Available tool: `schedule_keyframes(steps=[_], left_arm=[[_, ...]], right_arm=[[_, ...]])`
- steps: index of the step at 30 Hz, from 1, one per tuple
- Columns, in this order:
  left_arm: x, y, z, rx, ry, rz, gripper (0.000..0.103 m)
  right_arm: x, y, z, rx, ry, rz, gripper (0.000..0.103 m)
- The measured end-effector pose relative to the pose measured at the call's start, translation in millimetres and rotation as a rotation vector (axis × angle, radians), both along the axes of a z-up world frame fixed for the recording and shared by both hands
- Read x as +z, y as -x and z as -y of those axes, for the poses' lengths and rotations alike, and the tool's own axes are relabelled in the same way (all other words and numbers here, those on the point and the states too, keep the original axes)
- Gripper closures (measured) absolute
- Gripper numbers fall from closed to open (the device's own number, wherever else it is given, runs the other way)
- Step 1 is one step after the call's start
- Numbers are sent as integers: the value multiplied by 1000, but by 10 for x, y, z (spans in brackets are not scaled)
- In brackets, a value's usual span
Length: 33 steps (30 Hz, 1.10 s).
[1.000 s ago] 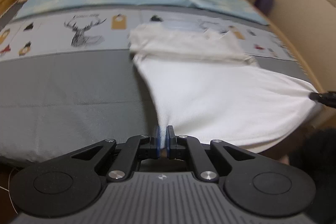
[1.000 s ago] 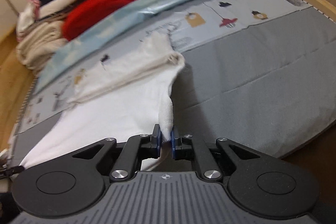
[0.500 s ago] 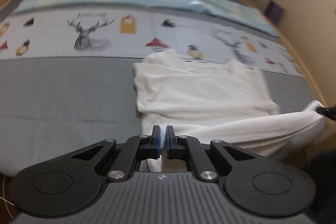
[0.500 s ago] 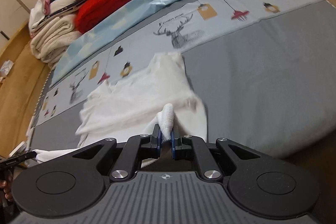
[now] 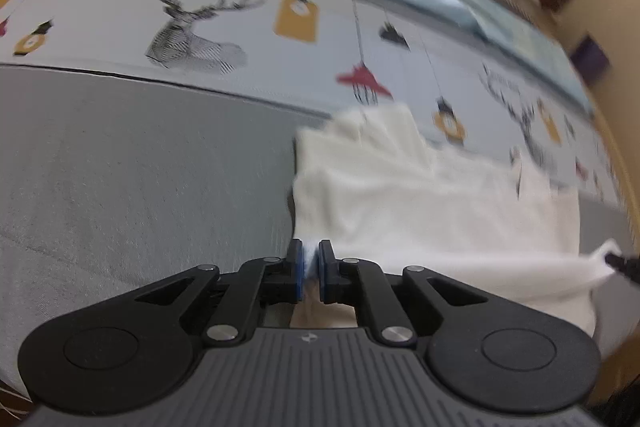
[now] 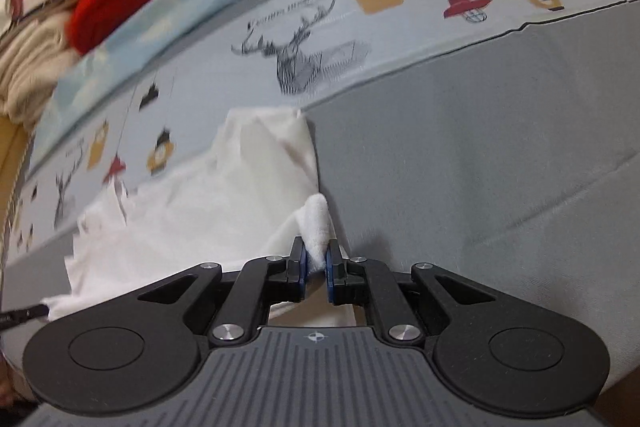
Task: Fold small clothes
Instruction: 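Lay the folded hem down and open both grippers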
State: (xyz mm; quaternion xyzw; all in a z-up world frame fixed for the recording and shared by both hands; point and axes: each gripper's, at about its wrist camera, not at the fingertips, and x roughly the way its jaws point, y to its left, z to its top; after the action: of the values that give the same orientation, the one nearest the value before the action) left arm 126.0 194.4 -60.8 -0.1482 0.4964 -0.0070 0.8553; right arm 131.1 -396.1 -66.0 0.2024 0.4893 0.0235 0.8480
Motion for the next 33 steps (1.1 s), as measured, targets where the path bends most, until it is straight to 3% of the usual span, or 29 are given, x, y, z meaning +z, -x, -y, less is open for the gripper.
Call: schedule_keyframes(steps=[4,6,9,13,17,21,33], left_arm=[[48,-8,-178,78,11,9,95],[24,8,-217,73,3,-22,87],[-66,112,-185,19,-49,-90,71],[-186,214,-163,-40,-98,-133,70],[-186,256,-162,-39,-58,-102,65],[-250,189,-68,-41,-29,-93,59],[-351,-318,330,-3,-46,-85,53]], right_arm=[[137,1,135,-136,11,129,89],[148,24,213,-171,10,139,89],[61,52,272,-128,48,94,89],[-63,118,178,3,130,48,88],[-72,178,90,57,156,67,82],[-68,137,-3,58,140,94,73],[-327,-346,-335,41,153,58,73]])
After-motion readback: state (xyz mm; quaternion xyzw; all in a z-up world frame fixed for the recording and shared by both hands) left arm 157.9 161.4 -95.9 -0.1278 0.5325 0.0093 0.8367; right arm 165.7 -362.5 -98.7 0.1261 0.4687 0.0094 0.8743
